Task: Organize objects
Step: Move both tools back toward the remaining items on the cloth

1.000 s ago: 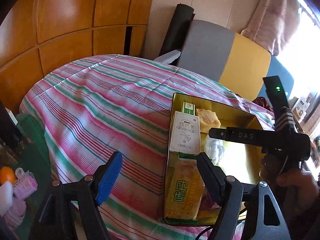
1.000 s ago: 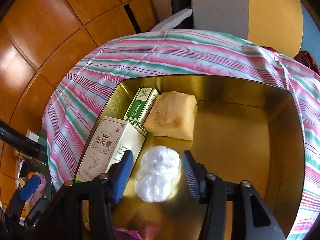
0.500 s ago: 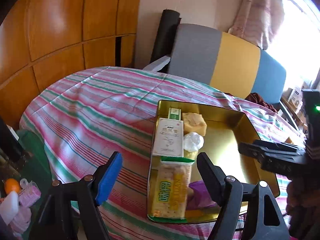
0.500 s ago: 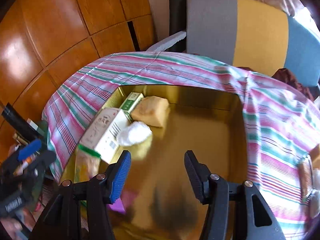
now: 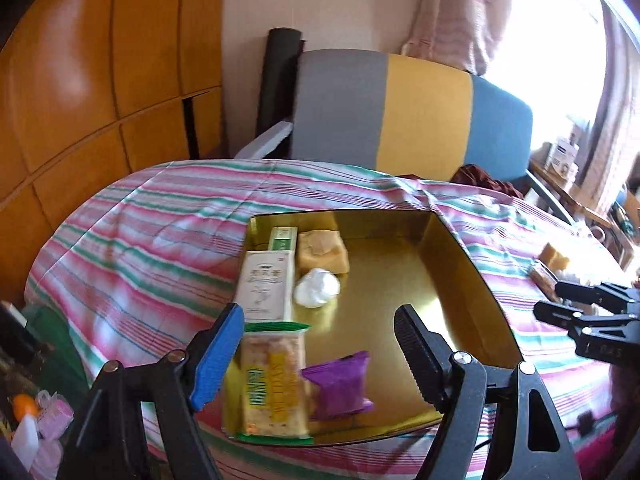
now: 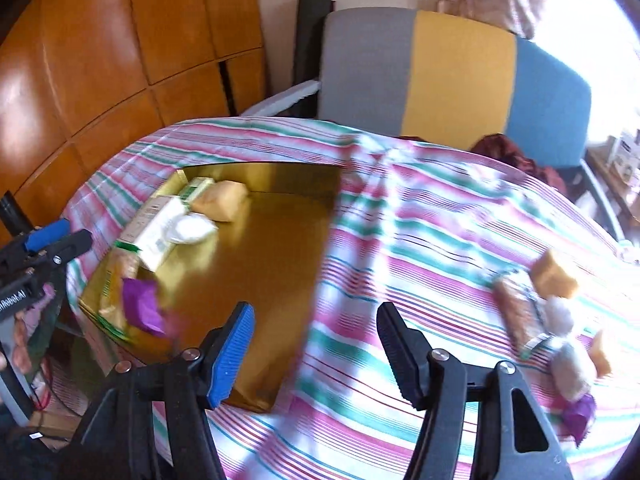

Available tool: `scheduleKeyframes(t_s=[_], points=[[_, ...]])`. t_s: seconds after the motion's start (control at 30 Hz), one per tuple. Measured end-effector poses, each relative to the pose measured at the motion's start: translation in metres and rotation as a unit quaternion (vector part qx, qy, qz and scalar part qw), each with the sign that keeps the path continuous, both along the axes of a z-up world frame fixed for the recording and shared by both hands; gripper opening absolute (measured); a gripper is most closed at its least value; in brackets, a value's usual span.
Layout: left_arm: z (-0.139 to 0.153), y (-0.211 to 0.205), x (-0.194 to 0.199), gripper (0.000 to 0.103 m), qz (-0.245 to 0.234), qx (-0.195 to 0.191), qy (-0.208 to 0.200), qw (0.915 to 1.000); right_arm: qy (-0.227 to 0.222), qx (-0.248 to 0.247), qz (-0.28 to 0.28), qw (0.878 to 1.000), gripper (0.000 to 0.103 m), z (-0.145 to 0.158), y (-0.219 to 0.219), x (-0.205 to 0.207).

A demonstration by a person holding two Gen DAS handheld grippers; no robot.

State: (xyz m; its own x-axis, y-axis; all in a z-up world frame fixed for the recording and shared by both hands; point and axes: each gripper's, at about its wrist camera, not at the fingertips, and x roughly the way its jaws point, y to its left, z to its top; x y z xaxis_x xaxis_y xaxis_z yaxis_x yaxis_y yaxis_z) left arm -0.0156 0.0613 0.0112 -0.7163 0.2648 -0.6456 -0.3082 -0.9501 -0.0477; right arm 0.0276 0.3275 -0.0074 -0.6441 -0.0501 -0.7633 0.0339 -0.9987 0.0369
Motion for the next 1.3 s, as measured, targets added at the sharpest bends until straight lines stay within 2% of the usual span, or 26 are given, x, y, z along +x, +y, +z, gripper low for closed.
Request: scheduleKeyframes(t_s=[0.23, 0.37, 0.43, 0.53, 0.63, 0.77, 0.87, 0.97, 1.17, 1.3], points=[[0.002, 0.039, 0.009, 0.079, -0.047, -0.014, 0.004, 0.9988, 0.0, 0.024, -0.084, 0.996, 0.066, 0.001, 0.078, 0.024], [0.002, 0.064, 0.012, 0.079, -0.076, -0.019, 0.003, 0.9969, 0.008, 0.042, -0.143, 0.989, 0.068, 0.0, 0.124, 0.036], [0.003, 0.078, 0.013, 0.079, -0.092, -0.021, 0.003, 0.9955, 0.012, 0.035, -0.182, 0.983, 0.068, -0.003, 0.15, 0.042], [0.002, 0.096, 0.017, 0.079, -0.116, -0.026, 0.004, 0.9929, 0.024, 0.001, -0.265, 0.964, 0.068, -0.01, 0.191, 0.056], [0.001, 0.117, 0.021, 0.079, -0.139, -0.031, 0.001, 0.9898, 0.018, -0.057, -0.356, 0.933, 0.068, -0.017, 0.229, 0.07], [-0.004, 0.143, 0.027, 0.079, -0.169, -0.036, -0.007, 0.985, 0.015, -0.1, -0.433, 0.896, 0.068, -0.023, 0.258, 0.093], [-0.007, 0.161, 0.029, 0.079, -0.187, -0.039, -0.013, 0.9814, 0.012, -0.147, -0.459, 0.876, 0.068, -0.031, 0.274, 0.104], [-0.011, 0.179, 0.027, 0.079, -0.202, -0.034, -0.029, 0.9784, 0.018, -0.162, -0.469, 0.868, 0.068, -0.031, 0.278, 0.112], [-0.012, 0.213, 0.021, 0.079, -0.227, -0.018, -0.061, 0.9718, 0.025, -0.178, -0.462, 0.868, 0.068, -0.032, 0.28, 0.111], [-0.013, 0.239, 0.019, 0.079, -0.243, -0.017, -0.07, 0.9673, 0.045, -0.196, -0.486, 0.851, 0.068, -0.03, 0.29, 0.124]])
